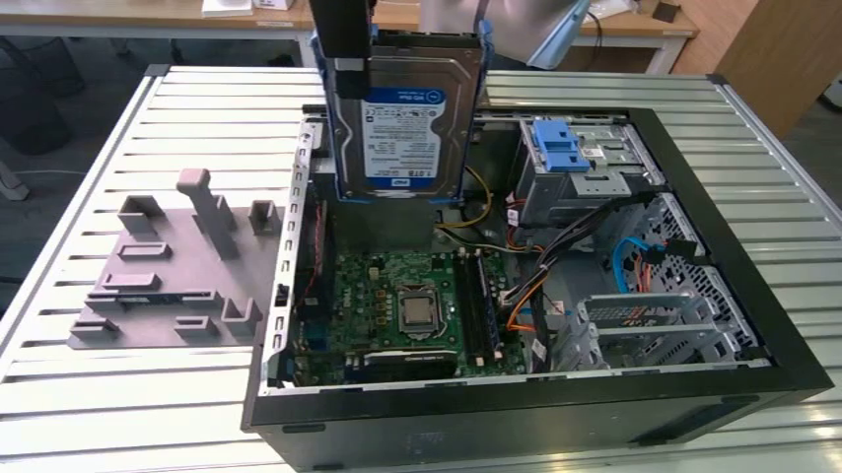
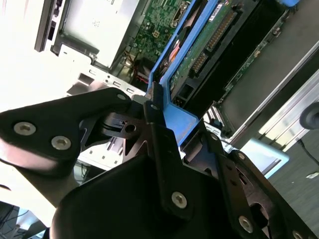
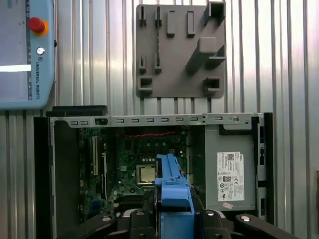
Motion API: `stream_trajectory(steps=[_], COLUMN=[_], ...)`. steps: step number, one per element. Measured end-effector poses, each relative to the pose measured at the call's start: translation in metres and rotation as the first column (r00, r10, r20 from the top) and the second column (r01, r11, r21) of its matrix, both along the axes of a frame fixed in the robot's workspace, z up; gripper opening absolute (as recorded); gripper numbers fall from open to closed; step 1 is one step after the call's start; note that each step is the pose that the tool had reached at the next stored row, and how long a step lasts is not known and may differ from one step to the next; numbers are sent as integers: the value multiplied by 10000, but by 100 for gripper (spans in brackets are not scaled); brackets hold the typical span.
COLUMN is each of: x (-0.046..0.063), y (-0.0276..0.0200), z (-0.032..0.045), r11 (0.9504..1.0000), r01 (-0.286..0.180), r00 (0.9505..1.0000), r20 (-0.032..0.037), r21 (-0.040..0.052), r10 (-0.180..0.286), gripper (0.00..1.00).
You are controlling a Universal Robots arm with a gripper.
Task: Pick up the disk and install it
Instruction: 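Pick up the disk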
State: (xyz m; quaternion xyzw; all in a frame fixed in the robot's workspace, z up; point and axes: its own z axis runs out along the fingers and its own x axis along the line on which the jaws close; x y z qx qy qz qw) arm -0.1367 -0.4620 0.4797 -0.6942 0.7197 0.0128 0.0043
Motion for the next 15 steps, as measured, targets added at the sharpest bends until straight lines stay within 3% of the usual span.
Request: stream_trajectory(steps=[15], x=[210], y=[-69], z=[-8], r11=[10000], r01=[-1], r00=[10000], r20=[-1], r21=[-2], r10=[1], gripper=[37])
